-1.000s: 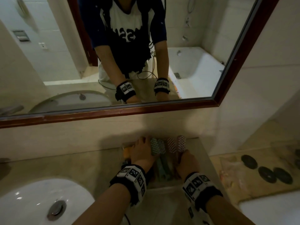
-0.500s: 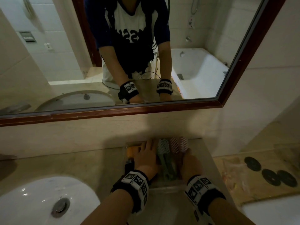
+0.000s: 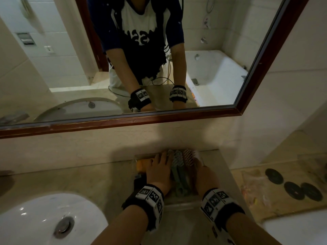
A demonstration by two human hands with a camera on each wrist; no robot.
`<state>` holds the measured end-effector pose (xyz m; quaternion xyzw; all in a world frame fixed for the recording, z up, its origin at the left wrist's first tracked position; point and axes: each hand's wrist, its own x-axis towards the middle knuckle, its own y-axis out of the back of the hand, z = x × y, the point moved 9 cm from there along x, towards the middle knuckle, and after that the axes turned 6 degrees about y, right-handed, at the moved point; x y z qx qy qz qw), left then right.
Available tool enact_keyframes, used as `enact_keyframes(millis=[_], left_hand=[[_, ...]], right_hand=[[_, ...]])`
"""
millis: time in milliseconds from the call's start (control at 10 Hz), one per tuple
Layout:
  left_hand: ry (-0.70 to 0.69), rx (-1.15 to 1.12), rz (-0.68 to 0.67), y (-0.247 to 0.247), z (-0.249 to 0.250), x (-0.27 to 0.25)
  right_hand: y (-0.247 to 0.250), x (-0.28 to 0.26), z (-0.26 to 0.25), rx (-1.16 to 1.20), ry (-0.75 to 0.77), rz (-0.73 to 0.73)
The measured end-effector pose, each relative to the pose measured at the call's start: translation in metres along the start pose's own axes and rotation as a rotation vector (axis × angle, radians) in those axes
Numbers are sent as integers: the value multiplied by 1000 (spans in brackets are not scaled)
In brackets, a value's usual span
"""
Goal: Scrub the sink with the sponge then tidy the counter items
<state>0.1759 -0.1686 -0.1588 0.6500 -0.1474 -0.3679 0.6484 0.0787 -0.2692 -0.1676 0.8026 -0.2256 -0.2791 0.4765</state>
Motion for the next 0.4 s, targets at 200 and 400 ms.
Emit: enact_keyframes(millis=[200,400], left_hand=[[-26,-28,68,13,-3,-9],[0,-169,187,39,-27,-41]], right_hand=[[5,-8,-1,-9,-43,-17],[15,-36,3,-47,-108,-59]])
